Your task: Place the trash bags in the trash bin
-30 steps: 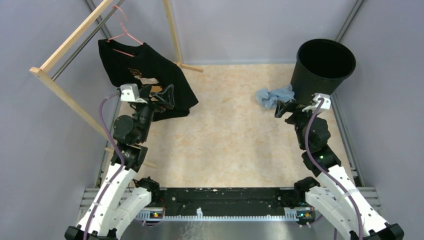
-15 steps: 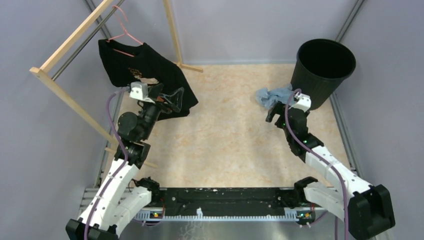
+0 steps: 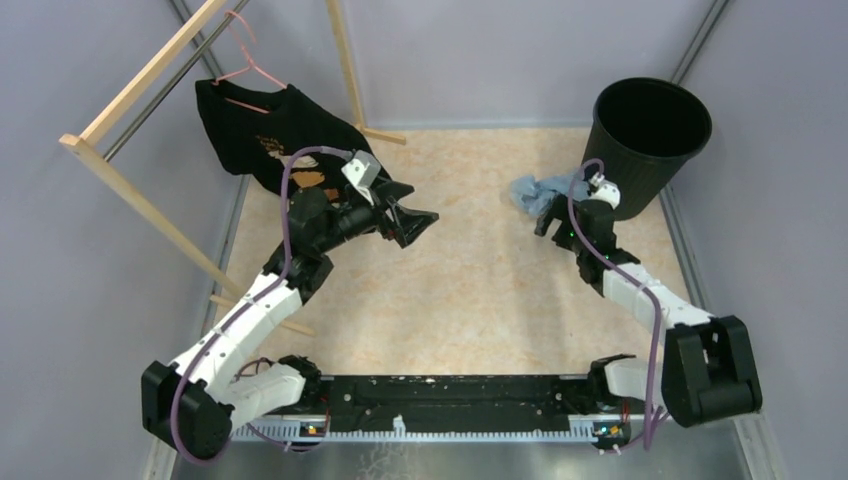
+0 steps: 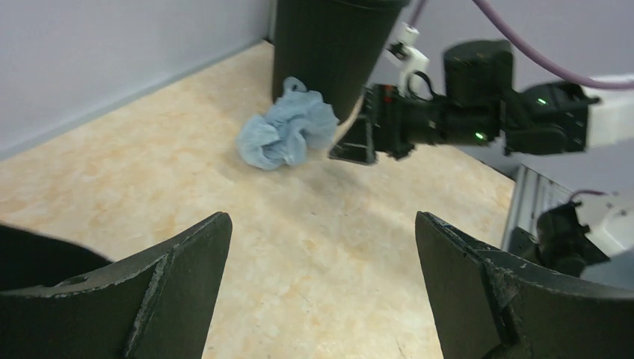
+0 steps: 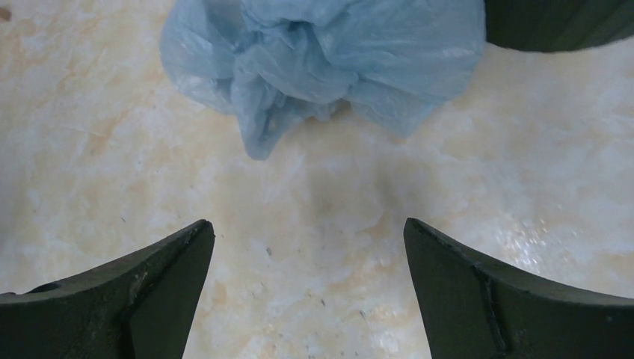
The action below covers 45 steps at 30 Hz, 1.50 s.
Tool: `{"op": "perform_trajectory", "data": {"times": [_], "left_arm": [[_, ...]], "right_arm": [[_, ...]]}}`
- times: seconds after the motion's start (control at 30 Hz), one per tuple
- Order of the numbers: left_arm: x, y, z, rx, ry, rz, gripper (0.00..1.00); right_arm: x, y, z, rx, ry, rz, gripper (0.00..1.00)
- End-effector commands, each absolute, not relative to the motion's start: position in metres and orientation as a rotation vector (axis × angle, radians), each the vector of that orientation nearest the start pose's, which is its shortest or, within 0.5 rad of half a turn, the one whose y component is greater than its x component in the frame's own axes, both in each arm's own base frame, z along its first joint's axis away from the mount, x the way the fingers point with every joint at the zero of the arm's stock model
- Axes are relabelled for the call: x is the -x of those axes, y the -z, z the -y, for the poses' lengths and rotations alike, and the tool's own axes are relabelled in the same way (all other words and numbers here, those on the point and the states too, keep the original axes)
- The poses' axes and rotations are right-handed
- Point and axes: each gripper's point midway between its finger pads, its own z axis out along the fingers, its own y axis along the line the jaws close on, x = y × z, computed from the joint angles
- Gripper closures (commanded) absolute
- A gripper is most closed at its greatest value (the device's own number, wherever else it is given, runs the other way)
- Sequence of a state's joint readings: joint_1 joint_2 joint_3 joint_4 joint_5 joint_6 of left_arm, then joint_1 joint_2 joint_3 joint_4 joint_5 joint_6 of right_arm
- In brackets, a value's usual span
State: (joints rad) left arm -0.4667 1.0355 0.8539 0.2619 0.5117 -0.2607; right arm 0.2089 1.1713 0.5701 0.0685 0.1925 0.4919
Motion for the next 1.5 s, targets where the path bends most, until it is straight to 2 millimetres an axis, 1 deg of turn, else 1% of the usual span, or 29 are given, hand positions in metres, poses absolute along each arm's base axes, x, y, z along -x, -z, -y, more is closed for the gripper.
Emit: {"op": "perform_trajectory", "data": {"times": [0.0,0.17,0.23,0.3,0.37,0.4,0.47,0.57,0.6,0.63,0.67,0.73,0.8,0.93,0.97,1.07,1.13,1.23,1.33,1.4,1.47], "left_arm": [[-0.256,-0.350,0.269,-0.726,1.064,-1.385,0.02],[-0.252,-0.349,0.275,-0.753,1.083,-1.387,0.02],[-0.252,-0.349,0.274,-0.751,1.079,-1.386,0.02],[-0.252,-0.349,0.274,-0.754,1.076,-1.370,0.02],[-0.252,-0.348,0.274,-0.745,1.073,-1.363,0.02],[-0.253,-0.346,0.275,-0.739,1.071,-1.367,0.02],[-0.256,-0.343,0.276,-0.728,1.074,-1.381,0.02],[-0.260,-0.338,0.280,-0.711,1.090,-1.415,0.02],[-0.262,-0.336,0.281,-0.708,1.095,-1.427,0.02],[-0.262,-0.334,0.283,-0.708,1.103,-1.439,0.02],[-0.263,-0.332,0.285,-0.709,1.109,-1.450,0.02],[-0.263,-0.327,0.289,-0.726,1.128,-1.471,0.02],[-0.263,-0.322,0.294,-0.744,1.154,-1.492,0.02],[-0.273,-0.304,0.300,-0.733,1.166,-1.585,0.02],[-0.278,-0.294,0.303,-0.724,1.160,-1.628,0.02],[-0.294,-0.267,0.307,-0.683,1.106,-1.768,0.05],[-0.295,-0.249,0.316,-0.698,1.092,-1.836,0.07],[-0.294,-0.220,0.329,-0.708,1.060,-1.926,0.09],[-0.305,-0.183,0.325,-0.632,0.915,-2.065,0.09],[-0.311,-0.169,0.322,-0.608,0.867,-2.137,0.07],[-0.310,-0.164,0.327,-0.634,0.884,-2.165,0.06]], "right_arm": [[-0.396,-0.157,-0.079,-0.393,-0.354,-1.900,0.05],[-0.431,-0.147,-0.089,-0.423,-0.389,-1.874,0.17],[-0.446,-0.138,-0.088,-0.458,-0.376,-1.855,0.23],[-0.457,-0.124,-0.088,-0.488,-0.362,-1.870,0.33],[-0.464,-0.114,-0.096,-0.488,-0.379,-1.885,0.46],[-0.465,-0.111,-0.100,-0.487,-0.386,-1.890,0.53],[-0.461,-0.104,-0.110,-0.472,-0.394,-1.902,0.69],[-0.441,-0.096,-0.128,-0.412,-0.419,-1.935,0.96],[-0.432,-0.096,-0.135,-0.374,-0.431,-1.943,1.00],[-0.420,-0.095,-0.145,-0.319,-0.462,-1.959,1.00],[-0.404,-0.090,-0.156,-0.252,-0.505,-1.988,1.00],[-0.377,-0.094,-0.176,-0.105,-0.618,-2.006,1.00],[-0.354,-0.100,-0.191,0.019,-0.721,-2.016,1.00],[-0.317,-0.113,-0.205,0.180,-0.862,-2.027,1.00],[-0.309,-0.118,-0.206,0.198,-0.880,-2.030,1.00],[-0.295,-0.123,-0.204,0.197,-0.904,-2.028,1.00],[-0.288,-0.127,-0.207,0.197,-0.953,-2.003,1.00],[-0.276,-0.131,-0.218,0.216,-1.068,-1.982,1.00],[-0.266,-0.130,-0.225,0.229,-1.152,-1.989,1.00],[-0.258,-0.128,-0.227,0.235,-1.191,-1.992,1.00],[-0.251,-0.126,-0.229,0.248,-1.218,-1.991,1.00]]}}
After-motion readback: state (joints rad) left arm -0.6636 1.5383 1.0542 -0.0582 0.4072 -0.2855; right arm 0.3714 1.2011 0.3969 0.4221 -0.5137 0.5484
